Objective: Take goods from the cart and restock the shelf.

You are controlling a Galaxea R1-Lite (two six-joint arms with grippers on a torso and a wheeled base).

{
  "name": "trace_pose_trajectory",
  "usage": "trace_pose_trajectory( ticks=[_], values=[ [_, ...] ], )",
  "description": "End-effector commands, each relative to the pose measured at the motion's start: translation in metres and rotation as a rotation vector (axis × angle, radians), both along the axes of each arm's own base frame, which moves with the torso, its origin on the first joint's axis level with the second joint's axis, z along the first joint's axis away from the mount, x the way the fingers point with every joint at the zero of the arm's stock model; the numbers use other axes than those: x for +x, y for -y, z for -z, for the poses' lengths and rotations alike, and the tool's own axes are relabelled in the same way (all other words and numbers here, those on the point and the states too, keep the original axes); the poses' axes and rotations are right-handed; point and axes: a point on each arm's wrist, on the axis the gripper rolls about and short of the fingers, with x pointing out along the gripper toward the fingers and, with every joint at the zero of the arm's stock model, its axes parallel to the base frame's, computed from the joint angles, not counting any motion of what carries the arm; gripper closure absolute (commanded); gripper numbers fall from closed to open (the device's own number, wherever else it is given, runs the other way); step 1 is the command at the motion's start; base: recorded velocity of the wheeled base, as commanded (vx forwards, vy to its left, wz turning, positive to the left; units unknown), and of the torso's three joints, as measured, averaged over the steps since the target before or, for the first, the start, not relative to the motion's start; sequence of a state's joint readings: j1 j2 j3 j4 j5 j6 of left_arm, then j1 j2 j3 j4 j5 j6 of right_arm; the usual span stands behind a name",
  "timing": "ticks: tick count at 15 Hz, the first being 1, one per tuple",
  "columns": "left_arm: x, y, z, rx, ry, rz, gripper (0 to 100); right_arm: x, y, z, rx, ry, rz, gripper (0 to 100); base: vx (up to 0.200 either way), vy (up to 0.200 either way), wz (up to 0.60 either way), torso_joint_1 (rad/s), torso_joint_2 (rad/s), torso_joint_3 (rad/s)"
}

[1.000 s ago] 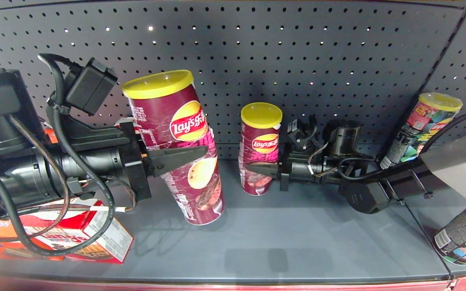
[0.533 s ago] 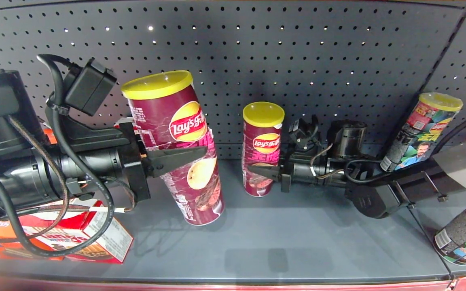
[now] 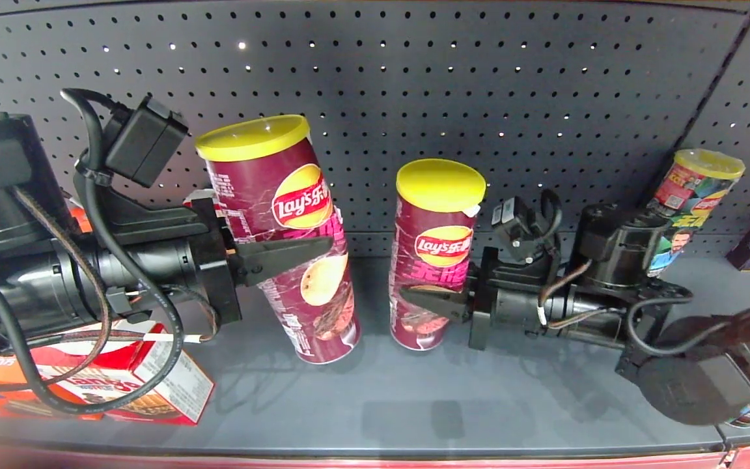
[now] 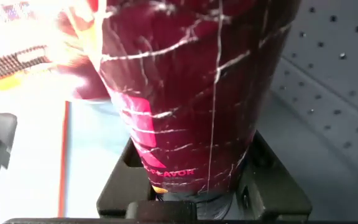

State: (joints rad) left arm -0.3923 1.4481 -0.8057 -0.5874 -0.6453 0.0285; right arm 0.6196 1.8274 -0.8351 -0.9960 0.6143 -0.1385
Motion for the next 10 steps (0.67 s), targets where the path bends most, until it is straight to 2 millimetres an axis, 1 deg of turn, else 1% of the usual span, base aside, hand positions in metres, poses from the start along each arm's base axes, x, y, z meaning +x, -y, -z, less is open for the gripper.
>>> trace_pose_trajectory(
  ticks=[1, 3, 4, 6, 10],
  values=[
    [0.001, -0.001, 0.0, 0.0, 0.0, -0.005, 100, -0.035, 0.0, -0.007, 0.036, 0.019, -0.015, 100, 0.0, 0.0, 0.0, 0.0, 0.0, 0.0],
    [0.001, -0.002, 0.0, 0.001, 0.0, -0.008, 100, -0.057, -0.002, 0.013, 0.033, 0.015, -0.008, 100, 0.0, 0.0, 0.0, 0.0, 0.0, 0.0],
    [0.001, -0.002, 0.0, 0.0, 0.002, -0.008, 100, -0.063, -0.002, 0.019, 0.027, 0.009, -0.003, 100, 0.0, 0.0, 0.0, 0.0, 0.0, 0.0],
    [0.001, -0.002, 0.0, 0.001, 0.0, -0.01, 100, -0.07, 0.006, 0.035, 0.002, -0.015, 0.0, 100, 0.0, 0.0, 0.0, 0.0, 0.0, 0.0],
    [0.001, -0.002, 0.0, 0.001, -0.001, -0.01, 100, -0.061, 0.012, 0.043, -0.007, -0.02, 0.033, 100, 0.0, 0.0, 0.0, 0.0, 0.0, 0.0]
  ],
)
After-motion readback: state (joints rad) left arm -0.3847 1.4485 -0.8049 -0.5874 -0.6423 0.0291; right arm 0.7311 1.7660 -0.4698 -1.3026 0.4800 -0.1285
